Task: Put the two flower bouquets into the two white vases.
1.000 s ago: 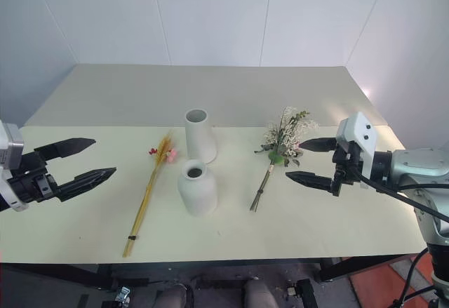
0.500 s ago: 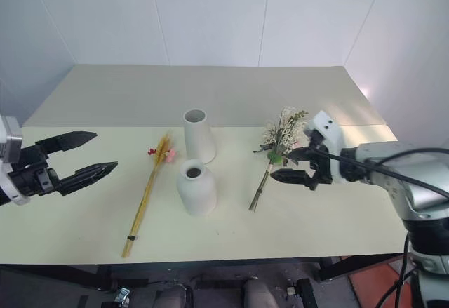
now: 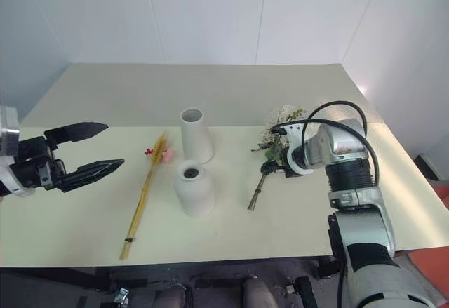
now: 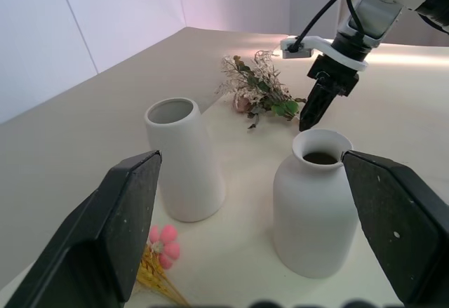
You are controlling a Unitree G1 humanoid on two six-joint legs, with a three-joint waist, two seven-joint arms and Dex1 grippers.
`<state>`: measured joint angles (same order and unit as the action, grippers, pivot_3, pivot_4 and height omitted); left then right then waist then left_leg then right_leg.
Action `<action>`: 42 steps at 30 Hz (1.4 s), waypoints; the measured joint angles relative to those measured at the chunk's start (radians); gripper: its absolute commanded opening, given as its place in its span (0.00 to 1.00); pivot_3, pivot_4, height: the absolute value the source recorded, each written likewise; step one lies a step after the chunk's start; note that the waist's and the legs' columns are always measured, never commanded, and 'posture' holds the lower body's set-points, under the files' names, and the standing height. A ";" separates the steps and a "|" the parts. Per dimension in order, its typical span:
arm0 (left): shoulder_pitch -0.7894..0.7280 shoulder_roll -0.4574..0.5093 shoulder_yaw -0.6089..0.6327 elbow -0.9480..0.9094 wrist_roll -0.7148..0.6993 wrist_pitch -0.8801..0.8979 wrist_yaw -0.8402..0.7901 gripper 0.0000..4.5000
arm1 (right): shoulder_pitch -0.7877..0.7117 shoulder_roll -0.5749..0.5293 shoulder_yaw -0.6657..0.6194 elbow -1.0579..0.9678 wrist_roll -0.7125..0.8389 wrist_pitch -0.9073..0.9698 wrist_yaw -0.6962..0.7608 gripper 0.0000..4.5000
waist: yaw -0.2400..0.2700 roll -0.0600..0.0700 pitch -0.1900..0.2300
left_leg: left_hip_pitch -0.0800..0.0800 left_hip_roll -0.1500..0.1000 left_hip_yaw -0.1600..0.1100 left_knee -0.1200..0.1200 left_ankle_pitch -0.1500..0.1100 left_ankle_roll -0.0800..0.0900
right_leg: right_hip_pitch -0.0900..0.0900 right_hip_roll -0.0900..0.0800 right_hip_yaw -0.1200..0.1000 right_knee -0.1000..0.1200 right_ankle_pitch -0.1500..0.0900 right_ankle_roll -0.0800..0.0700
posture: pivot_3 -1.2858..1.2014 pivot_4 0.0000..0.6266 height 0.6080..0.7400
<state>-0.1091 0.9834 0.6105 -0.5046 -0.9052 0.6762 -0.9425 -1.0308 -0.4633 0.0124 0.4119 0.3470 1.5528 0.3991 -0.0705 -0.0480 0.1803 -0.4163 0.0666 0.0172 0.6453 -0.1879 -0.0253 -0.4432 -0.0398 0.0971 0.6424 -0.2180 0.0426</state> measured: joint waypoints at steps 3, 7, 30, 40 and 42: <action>0.011 -0.002 0.002 -0.010 0.000 -0.002 0.001 1.00 | -0.031 0.032 -0.045 0.089 -0.013 -0.038 -0.016 0.59 | -0.002 0.000 0.000 | 0.000 0.000 0.000 0.000 0.000 0.000 | 0.000 0.000 0.000 0.000 0.000 0.000 | 0.52 0.24 1.00; 0.035 -0.007 0.006 -0.020 0.000 -0.002 0.008 1.00 | -0.072 0.062 -0.098 0.174 -0.013 -0.058 -0.029 0.29 | -0.002 0.000 0.000 | 0.000 0.000 0.000 0.000 0.000 0.000 | 0.000 0.000 0.000 0.000 0.000 0.000 | 0.52 0.24 1.00; -0.044 -0.001 -0.020 0.032 -0.026 0.005 0.012 1.00 | -0.022 0.207 -0.277 -0.293 0.108 -0.774 0.146 0.05 | -0.014 0.002 0.001 | 0.001 0.001 -0.001 -0.001 0.000 0.000 | 0.001 0.002 -0.001 0.001 0.000 0.001 | 0.52 0.24 1.00; -0.100 0.016 -0.068 0.051 -0.019 0.077 0.153 1.00 | -0.142 0.374 -0.174 -0.106 0.075 -1.161 0.203 0.05 | -0.030 0.003 0.002 | 0.000 0.001 -0.002 -0.002 0.000 0.000 | 0.000 0.002 -0.001 0.001 0.000 0.001 | 0.52 0.24 1.00; -0.096 0.016 -0.063 0.034 -0.020 0.094 0.178 1.00 | -0.176 0.403 -0.169 -0.013 0.063 -1.230 0.202 0.05 | -0.030 0.003 0.002 | 0.001 0.001 -0.002 -0.001 0.000 0.000 | 0.000 0.002 -0.001 0.001 0.000 0.000 | 0.52 0.24 1.00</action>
<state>-0.2054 0.9995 0.5475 -0.4705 -0.9257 0.7703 -0.7650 -1.2067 -0.0605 -0.1566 0.3990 0.4102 0.3227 0.6013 -0.1003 -0.0454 0.1819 -0.4158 0.0681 0.0151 0.6438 -0.1879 -0.0253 -0.4430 -0.0382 0.0962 0.6436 -0.2179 0.0431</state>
